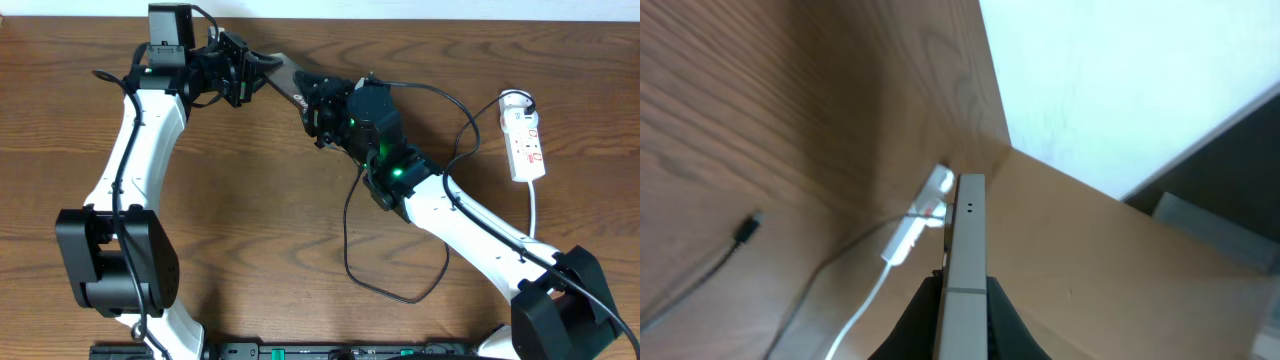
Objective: Plug charger to phone and switch on socket
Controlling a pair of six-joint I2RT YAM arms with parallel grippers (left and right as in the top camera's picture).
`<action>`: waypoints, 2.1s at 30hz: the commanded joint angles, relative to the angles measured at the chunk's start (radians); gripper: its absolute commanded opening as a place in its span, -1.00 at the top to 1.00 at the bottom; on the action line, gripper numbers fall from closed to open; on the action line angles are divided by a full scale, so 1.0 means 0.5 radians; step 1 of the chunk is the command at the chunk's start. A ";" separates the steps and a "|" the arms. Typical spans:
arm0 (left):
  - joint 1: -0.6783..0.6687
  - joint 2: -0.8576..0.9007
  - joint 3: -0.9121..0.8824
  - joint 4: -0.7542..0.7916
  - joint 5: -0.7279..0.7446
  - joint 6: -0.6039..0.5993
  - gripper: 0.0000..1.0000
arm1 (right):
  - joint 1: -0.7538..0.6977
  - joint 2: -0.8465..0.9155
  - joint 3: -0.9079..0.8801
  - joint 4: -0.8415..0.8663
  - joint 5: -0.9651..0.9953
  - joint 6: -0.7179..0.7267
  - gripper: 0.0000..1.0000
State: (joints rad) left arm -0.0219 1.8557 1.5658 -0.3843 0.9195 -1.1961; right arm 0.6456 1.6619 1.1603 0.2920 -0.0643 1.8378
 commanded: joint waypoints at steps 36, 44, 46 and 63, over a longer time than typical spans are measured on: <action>0.561 -0.046 0.035 -0.410 0.751 1.102 0.86 | -0.381 0.342 0.025 -1.439 -0.266 -2.090 0.31; 0.557 -0.046 0.035 -0.421 0.751 1.102 0.86 | -0.378 0.538 0.025 -1.445 -0.266 -1.956 0.39; 0.555 -0.046 0.035 -0.428 0.750 1.102 0.85 | -0.372 0.593 0.025 -1.406 -0.278 -1.953 0.40; 0.555 -0.046 0.034 -0.436 0.750 1.102 0.86 | -0.355 0.761 0.025 -1.259 -0.256 -1.930 0.98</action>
State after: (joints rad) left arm 0.2581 1.8553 1.5661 -0.6018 1.2327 -0.6315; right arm 0.4625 1.9907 1.1889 -0.3386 -0.2249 0.8959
